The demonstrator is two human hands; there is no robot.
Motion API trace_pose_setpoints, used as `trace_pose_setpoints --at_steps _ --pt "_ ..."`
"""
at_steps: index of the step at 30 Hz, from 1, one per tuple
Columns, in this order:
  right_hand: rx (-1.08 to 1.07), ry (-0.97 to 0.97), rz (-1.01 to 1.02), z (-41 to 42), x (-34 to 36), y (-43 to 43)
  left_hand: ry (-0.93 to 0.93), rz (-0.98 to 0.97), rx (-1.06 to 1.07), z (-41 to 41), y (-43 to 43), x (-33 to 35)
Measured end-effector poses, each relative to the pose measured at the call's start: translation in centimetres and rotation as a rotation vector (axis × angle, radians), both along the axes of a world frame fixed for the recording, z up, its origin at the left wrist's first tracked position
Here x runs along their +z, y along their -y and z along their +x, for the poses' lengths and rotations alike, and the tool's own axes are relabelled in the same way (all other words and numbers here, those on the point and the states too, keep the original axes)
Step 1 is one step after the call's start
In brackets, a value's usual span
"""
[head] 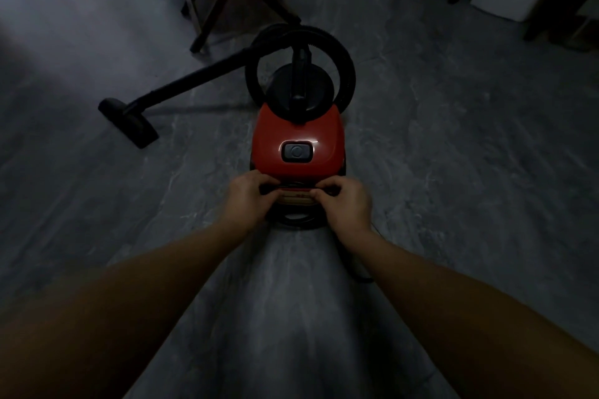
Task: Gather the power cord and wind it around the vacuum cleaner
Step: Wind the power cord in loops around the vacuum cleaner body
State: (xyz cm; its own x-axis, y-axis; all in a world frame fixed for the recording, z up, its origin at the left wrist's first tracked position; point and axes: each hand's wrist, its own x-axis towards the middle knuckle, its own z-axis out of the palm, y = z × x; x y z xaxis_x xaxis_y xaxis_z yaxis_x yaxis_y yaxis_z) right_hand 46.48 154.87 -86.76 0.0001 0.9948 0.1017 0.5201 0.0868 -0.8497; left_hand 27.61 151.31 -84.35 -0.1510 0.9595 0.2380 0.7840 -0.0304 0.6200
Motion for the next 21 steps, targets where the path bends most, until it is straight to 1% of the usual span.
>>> trace_pose_setpoints --at_steps 5,11,15,21 --pt "0.000 -0.022 -0.015 -0.3 -0.1 0.2 0.023 -0.059 0.035 0.4 0.1 0.2" --pt "-0.097 -0.078 -0.026 -0.6 -0.3 0.7 0.056 -0.041 0.077 1.4 0.6 0.3" --pt "-0.062 -0.085 -0.056 -0.3 -0.3 0.4 0.042 -0.022 0.087 1.4 0.4 -0.1" --pt "-0.033 -0.074 -0.040 -0.1 -0.3 0.1 0.027 0.020 0.108 1.4 0.5 -0.6"
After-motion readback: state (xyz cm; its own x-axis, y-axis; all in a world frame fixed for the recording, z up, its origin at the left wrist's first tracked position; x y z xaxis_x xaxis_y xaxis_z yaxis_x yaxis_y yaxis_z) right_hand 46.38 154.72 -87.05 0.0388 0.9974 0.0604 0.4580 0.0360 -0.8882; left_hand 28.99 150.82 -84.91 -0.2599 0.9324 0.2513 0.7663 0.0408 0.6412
